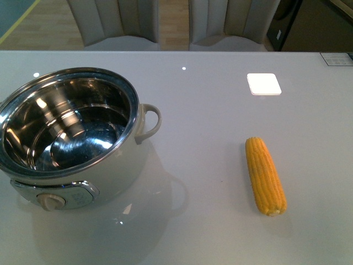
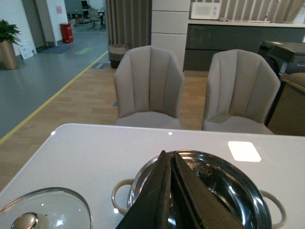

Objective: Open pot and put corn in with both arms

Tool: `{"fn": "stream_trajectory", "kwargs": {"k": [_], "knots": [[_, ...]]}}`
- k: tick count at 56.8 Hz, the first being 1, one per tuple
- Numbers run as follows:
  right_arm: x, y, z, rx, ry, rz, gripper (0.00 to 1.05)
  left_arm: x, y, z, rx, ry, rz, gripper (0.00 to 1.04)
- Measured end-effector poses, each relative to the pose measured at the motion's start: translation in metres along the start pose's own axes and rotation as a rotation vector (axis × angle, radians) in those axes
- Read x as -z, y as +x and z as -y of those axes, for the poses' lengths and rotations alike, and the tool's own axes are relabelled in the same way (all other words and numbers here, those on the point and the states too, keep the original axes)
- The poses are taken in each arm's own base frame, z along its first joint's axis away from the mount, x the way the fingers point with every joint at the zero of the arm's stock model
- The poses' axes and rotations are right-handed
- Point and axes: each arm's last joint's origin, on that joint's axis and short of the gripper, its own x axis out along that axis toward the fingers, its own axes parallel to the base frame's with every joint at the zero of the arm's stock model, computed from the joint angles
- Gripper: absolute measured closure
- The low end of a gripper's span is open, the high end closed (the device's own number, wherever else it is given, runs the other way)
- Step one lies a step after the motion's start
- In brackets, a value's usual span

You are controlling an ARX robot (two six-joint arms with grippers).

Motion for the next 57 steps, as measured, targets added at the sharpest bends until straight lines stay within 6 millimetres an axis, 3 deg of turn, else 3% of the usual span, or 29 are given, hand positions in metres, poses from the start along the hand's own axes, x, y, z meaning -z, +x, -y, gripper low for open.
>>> {"fn": "stream_trajectory", "kwargs": {"k": [38,57], "knots": [[0.0,0.0,0.0,0.0,0.0,0.0,0.09,0.003,-0.017,0.001,-0.007,-0.001,-0.006,1.01],[0.0,0.0,0.0,0.0,0.0,0.0,0.09,0.003,-0.017,0.001,-0.007,0.0,-0.006,0.45]]}}
